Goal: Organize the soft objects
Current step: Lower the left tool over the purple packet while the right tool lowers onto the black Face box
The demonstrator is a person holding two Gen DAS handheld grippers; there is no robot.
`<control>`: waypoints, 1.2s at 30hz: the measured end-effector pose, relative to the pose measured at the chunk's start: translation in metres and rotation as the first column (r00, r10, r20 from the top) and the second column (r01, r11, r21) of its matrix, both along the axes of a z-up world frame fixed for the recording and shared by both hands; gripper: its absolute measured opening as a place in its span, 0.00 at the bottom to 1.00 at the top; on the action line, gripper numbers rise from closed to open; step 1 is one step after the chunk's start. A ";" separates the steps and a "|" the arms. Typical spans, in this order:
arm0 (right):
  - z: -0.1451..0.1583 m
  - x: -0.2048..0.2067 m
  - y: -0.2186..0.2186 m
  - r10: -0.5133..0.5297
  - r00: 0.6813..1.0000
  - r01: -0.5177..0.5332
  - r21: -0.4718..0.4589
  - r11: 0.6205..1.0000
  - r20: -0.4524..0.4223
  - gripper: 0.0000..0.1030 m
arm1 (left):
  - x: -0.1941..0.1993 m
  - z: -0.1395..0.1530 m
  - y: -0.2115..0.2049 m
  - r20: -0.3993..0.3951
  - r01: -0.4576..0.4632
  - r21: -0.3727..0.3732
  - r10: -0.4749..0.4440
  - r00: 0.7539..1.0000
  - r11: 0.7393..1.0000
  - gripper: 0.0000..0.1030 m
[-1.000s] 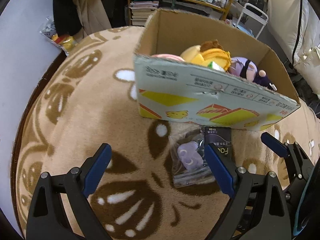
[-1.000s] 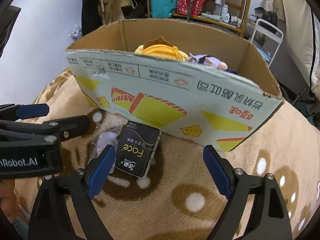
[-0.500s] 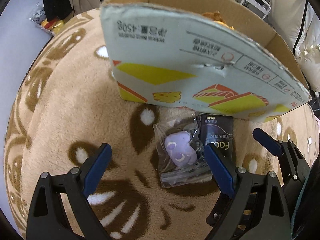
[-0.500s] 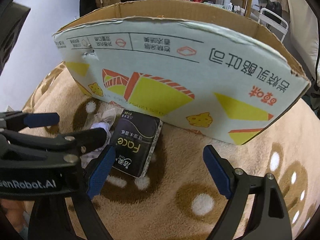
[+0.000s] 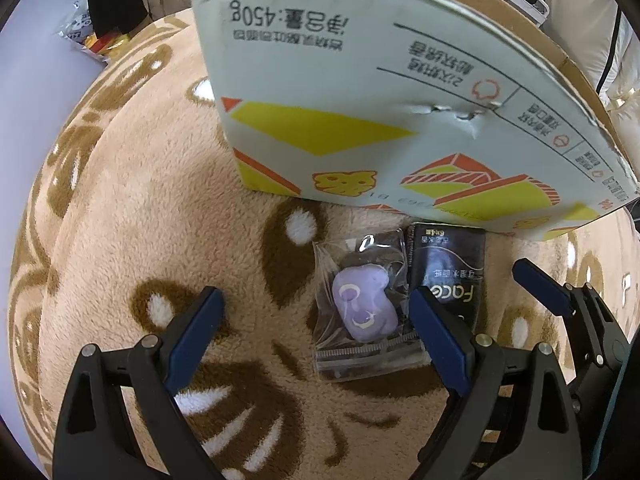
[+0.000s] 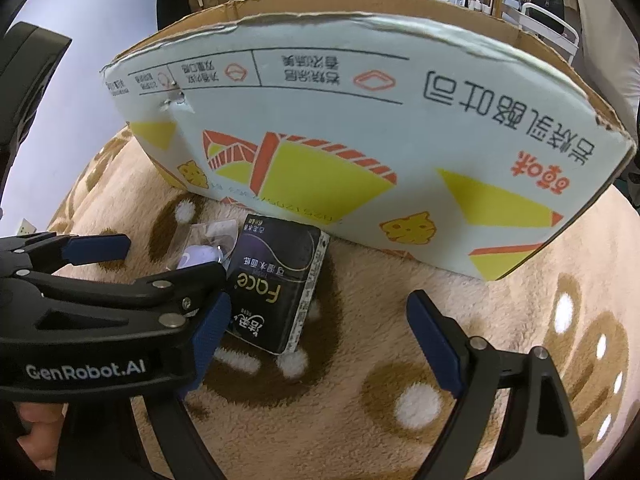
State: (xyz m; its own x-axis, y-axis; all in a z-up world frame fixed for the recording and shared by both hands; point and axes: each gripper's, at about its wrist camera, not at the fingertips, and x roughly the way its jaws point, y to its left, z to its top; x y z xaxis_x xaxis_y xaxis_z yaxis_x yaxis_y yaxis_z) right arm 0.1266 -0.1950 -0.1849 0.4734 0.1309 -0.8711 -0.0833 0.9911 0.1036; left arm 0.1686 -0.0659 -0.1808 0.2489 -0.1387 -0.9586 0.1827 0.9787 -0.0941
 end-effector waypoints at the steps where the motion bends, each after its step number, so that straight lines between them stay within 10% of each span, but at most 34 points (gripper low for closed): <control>1: -0.001 -0.001 0.002 0.001 1.000 -0.001 0.001 1.000 -0.001 0.91 | 0.001 -0.001 0.000 -0.001 -0.001 0.003 0.001 1.000 1.000 0.90; 36: -0.009 -0.008 0.034 0.037 0.999 -0.037 -0.033 0.999 -0.005 0.90 | 0.010 -0.011 0.002 -0.019 -0.009 0.022 0.010 1.000 1.000 0.90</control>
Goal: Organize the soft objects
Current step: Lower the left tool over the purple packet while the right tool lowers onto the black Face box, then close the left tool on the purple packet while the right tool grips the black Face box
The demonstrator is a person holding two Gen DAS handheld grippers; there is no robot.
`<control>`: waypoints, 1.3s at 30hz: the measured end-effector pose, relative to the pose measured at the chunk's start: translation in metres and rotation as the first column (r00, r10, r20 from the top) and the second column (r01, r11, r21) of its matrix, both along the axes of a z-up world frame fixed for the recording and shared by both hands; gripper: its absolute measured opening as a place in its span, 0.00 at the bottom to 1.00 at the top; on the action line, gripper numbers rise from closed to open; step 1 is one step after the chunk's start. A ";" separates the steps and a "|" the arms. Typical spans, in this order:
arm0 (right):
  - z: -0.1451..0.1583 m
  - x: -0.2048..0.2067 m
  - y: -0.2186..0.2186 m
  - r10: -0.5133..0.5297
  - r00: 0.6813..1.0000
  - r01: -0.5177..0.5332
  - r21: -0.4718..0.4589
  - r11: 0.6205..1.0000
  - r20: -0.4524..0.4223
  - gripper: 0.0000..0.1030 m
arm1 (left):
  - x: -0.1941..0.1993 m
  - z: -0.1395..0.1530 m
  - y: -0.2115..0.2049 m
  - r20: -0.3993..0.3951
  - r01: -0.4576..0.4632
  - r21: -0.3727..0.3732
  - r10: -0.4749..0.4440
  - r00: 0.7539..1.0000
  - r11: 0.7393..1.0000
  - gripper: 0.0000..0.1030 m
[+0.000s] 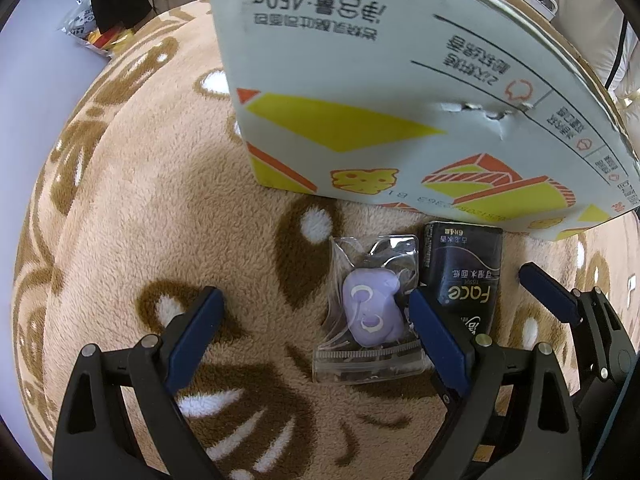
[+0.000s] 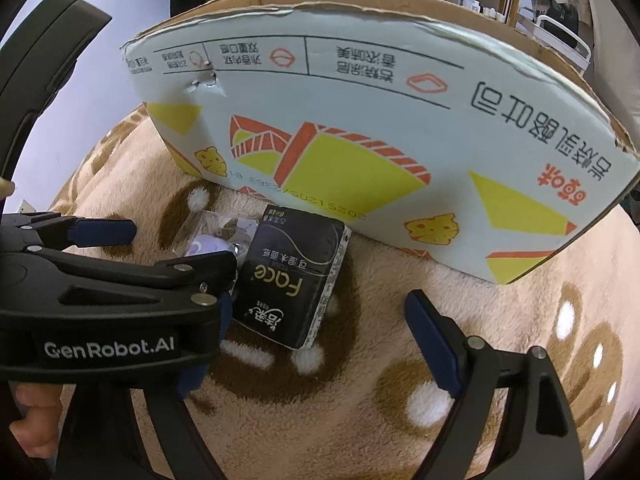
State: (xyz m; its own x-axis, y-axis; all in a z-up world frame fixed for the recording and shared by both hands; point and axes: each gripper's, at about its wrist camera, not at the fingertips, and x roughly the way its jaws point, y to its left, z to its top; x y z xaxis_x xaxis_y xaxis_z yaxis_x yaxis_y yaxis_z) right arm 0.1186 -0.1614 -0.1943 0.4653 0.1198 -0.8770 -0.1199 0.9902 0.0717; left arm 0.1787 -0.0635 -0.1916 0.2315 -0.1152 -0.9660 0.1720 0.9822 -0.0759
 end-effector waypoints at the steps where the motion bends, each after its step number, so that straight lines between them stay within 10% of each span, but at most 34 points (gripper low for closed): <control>1: 0.000 0.000 0.001 -0.001 1.000 0.001 0.003 1.000 -0.001 0.90 | 0.000 0.000 0.000 0.000 -0.001 0.001 0.001 1.000 1.000 0.90; 10: -0.002 -0.007 0.025 0.068 0.998 -0.068 -0.035 0.997 0.007 0.90 | -0.003 0.000 -0.005 0.007 0.022 0.022 -0.022 1.000 1.000 0.90; 21: -0.002 -0.006 0.019 0.061 0.998 -0.061 -0.021 0.998 -0.009 0.58 | -0.007 0.002 -0.009 0.008 0.034 0.007 -0.034 0.999 0.999 0.90; 39: 0.003 -0.015 0.007 0.055 0.998 -0.056 -0.033 0.998 -0.013 0.57 | -0.012 0.003 -0.025 0.012 0.095 0.065 -0.096 0.995 0.993 0.90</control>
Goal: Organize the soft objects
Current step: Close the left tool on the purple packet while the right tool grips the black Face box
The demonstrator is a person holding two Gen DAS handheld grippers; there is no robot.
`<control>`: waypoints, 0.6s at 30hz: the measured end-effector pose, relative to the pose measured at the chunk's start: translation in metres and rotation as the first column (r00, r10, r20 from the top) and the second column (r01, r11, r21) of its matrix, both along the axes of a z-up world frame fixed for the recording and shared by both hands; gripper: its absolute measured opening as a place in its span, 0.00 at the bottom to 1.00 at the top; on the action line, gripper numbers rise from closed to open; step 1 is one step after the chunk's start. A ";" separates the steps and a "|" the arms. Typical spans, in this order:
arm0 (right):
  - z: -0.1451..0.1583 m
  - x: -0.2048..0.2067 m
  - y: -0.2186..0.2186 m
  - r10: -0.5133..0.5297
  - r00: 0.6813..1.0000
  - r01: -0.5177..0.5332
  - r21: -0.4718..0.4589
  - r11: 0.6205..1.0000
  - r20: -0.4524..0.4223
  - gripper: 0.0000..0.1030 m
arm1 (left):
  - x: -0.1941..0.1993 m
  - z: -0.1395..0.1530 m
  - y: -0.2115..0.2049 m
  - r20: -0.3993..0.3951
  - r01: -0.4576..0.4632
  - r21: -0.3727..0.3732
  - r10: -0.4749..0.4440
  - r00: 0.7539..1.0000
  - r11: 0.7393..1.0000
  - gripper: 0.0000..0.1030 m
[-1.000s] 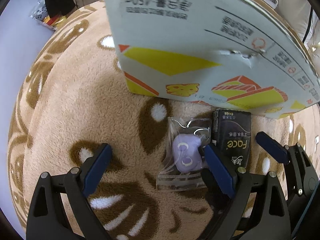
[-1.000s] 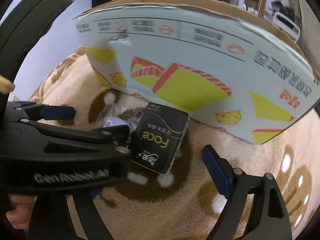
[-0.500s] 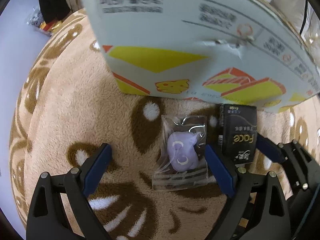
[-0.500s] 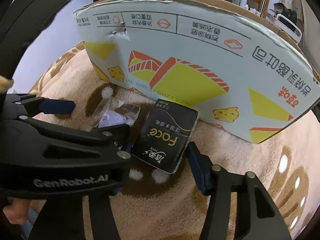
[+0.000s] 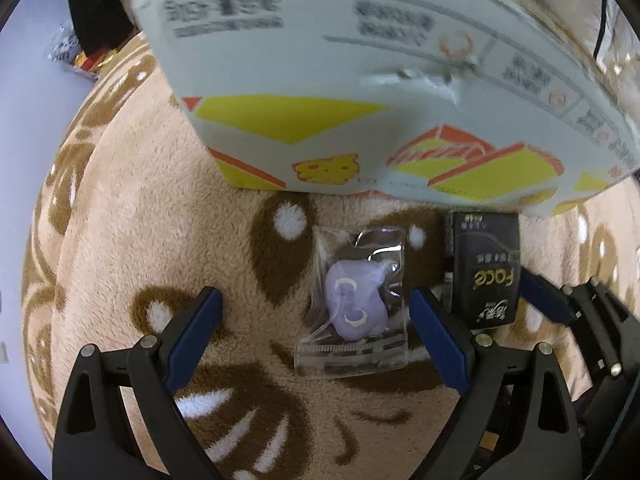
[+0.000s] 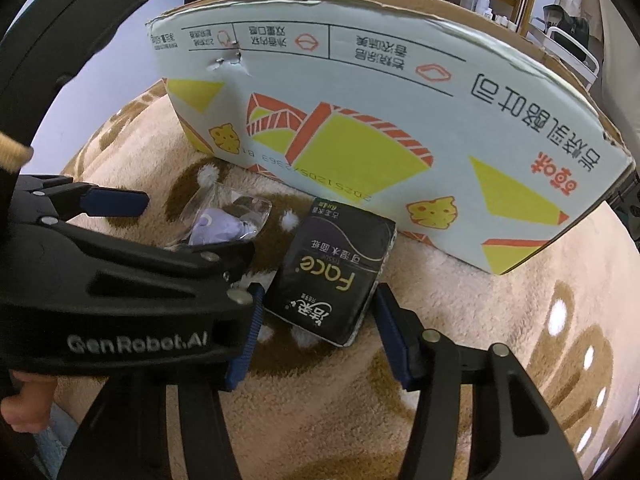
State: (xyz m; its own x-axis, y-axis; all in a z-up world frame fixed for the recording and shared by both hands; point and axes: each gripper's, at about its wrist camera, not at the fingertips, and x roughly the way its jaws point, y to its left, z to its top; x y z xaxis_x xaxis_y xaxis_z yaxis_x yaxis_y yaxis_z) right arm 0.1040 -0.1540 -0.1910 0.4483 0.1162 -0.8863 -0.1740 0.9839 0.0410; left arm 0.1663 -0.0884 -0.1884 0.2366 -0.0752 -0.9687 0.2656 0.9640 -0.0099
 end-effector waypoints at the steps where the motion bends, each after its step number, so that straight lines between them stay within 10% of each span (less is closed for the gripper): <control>1: -0.003 0.000 0.000 -0.001 1.000 0.001 0.003 1.000 -0.001 0.57 | -0.001 -0.002 -0.003 0.002 0.011 0.018 -0.011 1.000 1.000 0.90; 7: -0.004 0.002 0.001 0.020 1.000 -0.020 -0.019 1.000 -0.004 0.57 | -0.004 -0.003 -0.014 0.003 0.021 0.031 -0.021 1.000 0.999 0.91; 18: -0.002 -0.005 0.006 0.022 1.000 -0.021 -0.046 0.999 0.007 0.56 | -0.016 0.003 0.000 0.057 0.030 0.089 -0.035 0.998 0.996 0.56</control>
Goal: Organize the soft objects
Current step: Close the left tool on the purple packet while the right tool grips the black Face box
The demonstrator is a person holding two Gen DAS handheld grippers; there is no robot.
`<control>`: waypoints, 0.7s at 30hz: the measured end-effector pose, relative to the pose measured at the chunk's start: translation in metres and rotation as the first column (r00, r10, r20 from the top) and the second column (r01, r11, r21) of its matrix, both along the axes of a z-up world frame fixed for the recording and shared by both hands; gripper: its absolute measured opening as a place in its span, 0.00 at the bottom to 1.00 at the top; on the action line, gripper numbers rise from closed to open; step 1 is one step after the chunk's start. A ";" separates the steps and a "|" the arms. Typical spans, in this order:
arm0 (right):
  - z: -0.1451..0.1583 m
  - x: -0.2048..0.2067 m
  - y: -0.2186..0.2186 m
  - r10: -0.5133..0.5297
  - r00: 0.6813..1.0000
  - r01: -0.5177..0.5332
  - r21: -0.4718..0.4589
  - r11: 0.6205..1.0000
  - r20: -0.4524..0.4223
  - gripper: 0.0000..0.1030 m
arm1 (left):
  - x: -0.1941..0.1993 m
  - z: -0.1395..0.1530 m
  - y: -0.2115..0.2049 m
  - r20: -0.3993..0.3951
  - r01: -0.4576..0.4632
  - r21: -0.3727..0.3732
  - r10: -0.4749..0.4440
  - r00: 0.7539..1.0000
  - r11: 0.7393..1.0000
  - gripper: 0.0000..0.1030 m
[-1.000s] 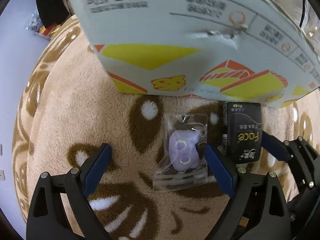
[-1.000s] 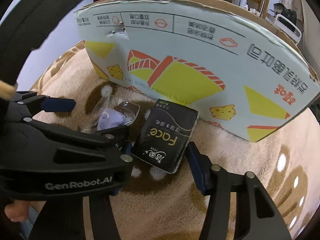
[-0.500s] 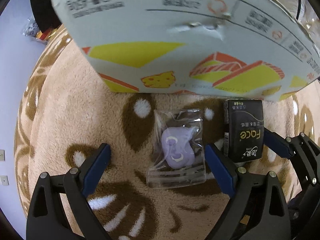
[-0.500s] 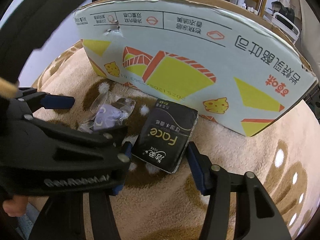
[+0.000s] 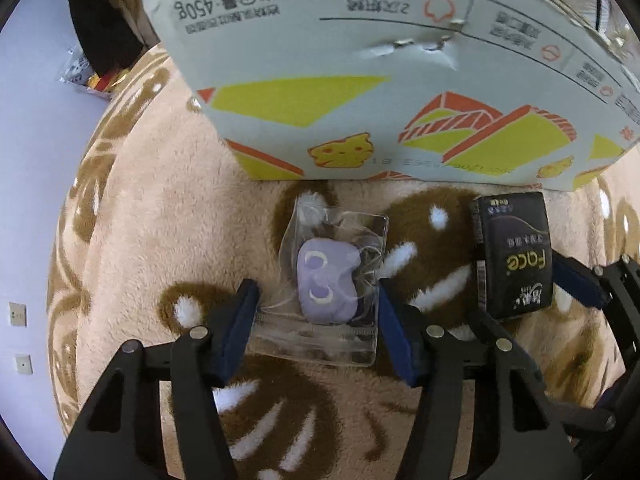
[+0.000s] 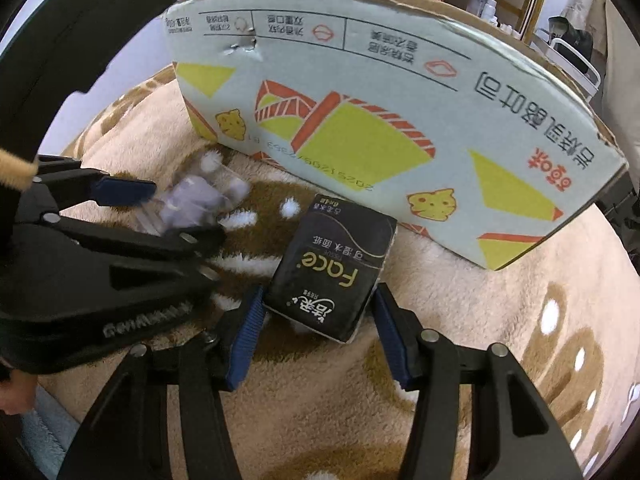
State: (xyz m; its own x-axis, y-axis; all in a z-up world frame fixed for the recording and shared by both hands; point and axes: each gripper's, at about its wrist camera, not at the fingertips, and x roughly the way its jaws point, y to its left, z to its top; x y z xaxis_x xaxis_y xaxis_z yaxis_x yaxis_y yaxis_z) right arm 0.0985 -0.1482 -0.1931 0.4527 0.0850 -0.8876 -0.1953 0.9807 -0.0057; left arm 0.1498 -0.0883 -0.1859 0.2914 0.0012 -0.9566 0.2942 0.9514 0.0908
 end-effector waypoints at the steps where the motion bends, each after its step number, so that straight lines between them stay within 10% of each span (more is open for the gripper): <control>1: 0.001 -0.002 -0.002 -0.003 1.000 0.003 0.004 1.000 0.000 0.56 | -0.002 0.001 -0.001 -0.002 0.014 0.008 -0.014 1.000 1.000 0.56; 21: 0.058 -0.028 -0.040 -0.097 0.991 0.091 0.064 0.994 0.093 0.55 | -0.055 0.067 0.026 0.178 0.007 -0.091 0.009 0.984 0.996 0.55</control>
